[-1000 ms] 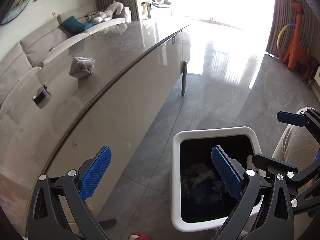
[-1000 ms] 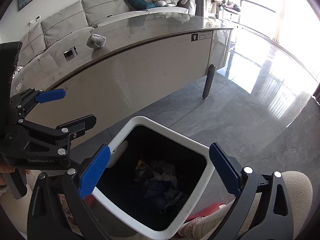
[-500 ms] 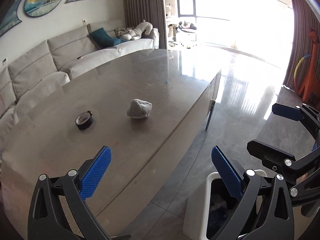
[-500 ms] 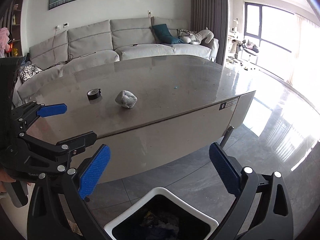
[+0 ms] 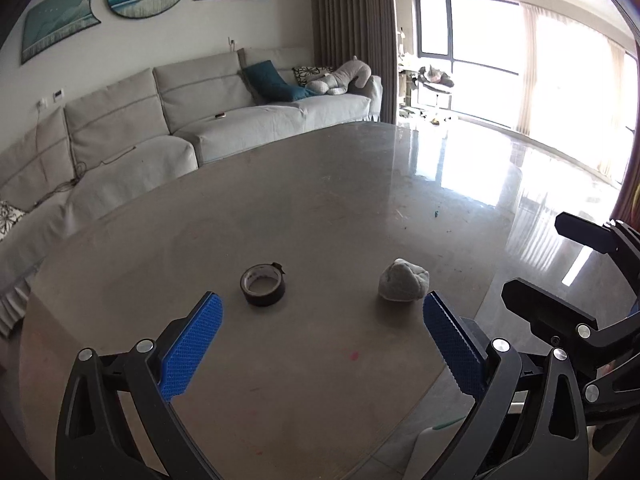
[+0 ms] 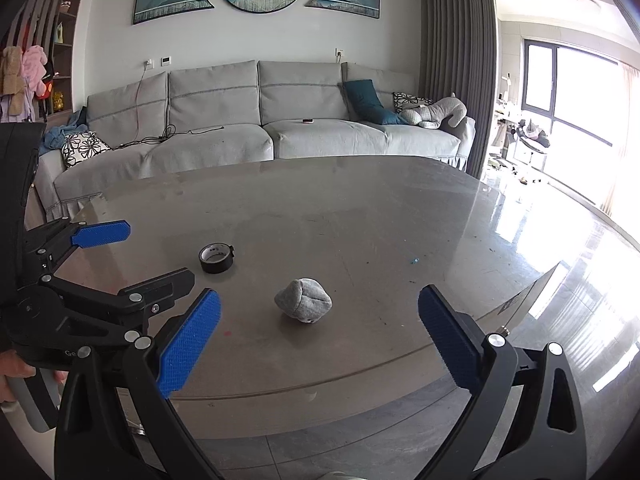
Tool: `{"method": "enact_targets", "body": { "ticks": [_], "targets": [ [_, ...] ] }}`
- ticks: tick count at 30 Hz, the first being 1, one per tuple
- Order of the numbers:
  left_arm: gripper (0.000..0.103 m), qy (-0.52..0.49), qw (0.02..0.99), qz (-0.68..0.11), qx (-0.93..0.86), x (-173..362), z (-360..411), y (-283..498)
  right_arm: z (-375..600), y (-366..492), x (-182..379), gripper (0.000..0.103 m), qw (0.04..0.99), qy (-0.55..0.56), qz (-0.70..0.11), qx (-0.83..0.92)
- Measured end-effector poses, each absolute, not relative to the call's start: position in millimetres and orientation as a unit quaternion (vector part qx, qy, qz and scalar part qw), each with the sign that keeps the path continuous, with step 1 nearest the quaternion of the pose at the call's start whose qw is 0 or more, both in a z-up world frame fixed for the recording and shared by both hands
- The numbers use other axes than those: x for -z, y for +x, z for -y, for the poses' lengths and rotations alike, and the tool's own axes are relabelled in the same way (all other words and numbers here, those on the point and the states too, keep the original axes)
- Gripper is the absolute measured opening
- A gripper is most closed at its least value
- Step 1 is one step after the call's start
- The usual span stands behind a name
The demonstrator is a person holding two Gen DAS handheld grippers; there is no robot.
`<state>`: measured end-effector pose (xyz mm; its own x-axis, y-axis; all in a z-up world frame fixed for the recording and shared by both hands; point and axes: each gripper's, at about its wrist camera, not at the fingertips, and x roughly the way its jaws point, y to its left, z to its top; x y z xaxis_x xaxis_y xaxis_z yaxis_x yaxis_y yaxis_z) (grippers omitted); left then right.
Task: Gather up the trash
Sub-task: 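Move both grippers back to the table and grasp the black tape roll with the left, then grasp the grey knit cap with the right gripper while the left holds the tape roll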
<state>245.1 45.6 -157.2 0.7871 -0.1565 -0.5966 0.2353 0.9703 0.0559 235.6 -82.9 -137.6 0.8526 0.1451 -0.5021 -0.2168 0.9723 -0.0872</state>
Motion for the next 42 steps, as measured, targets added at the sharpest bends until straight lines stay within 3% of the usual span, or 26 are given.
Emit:
{"method": "enact_targets", "body": {
  "ticks": [12, 34, 36, 37, 41, 42],
  "targets": [
    [0.098, 0.066, 0.931, -0.349, 0.084, 196, -77, 312, 50, 304, 167, 0.098, 0.951, -0.074, -0.280, -0.112],
    [0.097, 0.045, 0.900, -0.421, 0.102, 245, -96, 389, 49, 348, 202, 0.098, 0.944, -0.082, -0.306, -0.097],
    [0.077, 0.056, 0.892, -0.436, 0.108, 250, -91, 394, 49, 347, 202, 0.098, 0.944, -0.080, -0.305, -0.099],
    [0.077, 0.059, 0.888, -0.443, 0.108, 253, -89, 396, 49, 347, 202, 0.098, 0.944, -0.080, -0.304, -0.099],
    [0.048, 0.072, 0.891, -0.432, 0.123, 253, -86, 393, 52, 345, 202, 0.098, 0.945, -0.079, -0.302, -0.099],
    [0.048, 0.075, 0.891, -0.431, 0.121, 253, -84, 393, 52, 345, 202, 0.098, 0.945, -0.079, -0.302, -0.098]
  ]
}}
